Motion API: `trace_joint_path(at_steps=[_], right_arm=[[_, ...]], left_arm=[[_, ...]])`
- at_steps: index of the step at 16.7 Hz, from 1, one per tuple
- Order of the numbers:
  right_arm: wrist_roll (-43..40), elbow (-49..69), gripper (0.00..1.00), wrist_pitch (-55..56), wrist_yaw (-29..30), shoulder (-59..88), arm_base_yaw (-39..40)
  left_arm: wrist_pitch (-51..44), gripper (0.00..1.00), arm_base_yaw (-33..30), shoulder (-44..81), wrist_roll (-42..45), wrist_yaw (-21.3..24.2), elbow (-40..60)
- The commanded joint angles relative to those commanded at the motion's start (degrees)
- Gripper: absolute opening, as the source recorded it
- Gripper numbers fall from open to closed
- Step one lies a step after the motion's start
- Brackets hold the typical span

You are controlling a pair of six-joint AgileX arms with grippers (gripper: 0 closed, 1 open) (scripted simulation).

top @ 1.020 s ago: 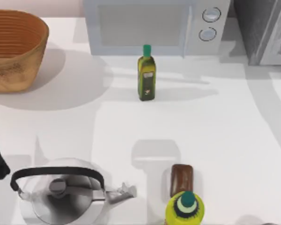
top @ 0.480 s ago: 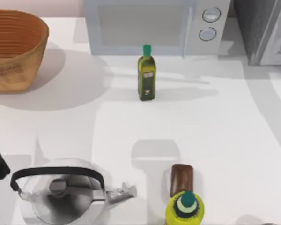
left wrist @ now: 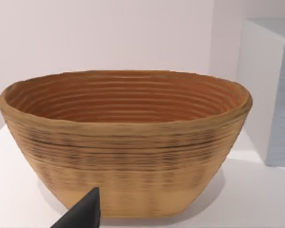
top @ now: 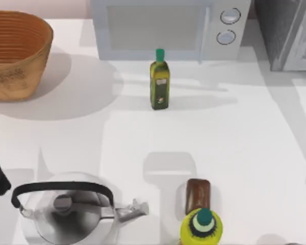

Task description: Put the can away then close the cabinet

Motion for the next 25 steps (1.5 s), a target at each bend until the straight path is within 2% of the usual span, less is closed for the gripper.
trace_joint_path(at_steps=[10,18,25], right_arm=[[-0.2,30.3,0.0,-8.5,-1.9,23.5,-3.1],[-0.2,34.2,0.0,-9.8,-1.8,26.8,-4.1],[-0.2,34.2,0.53,-9.8,-1.8,26.8,-4.1]], left_arm=[[0.0,1.0,0.0,0.0,0.0,0.0,0.0],[0.0,1.0,0.0,0.0,0.0,0.0,0.0],[0.0,1.0,0.0,0.0,0.0,0.0,0.0]])
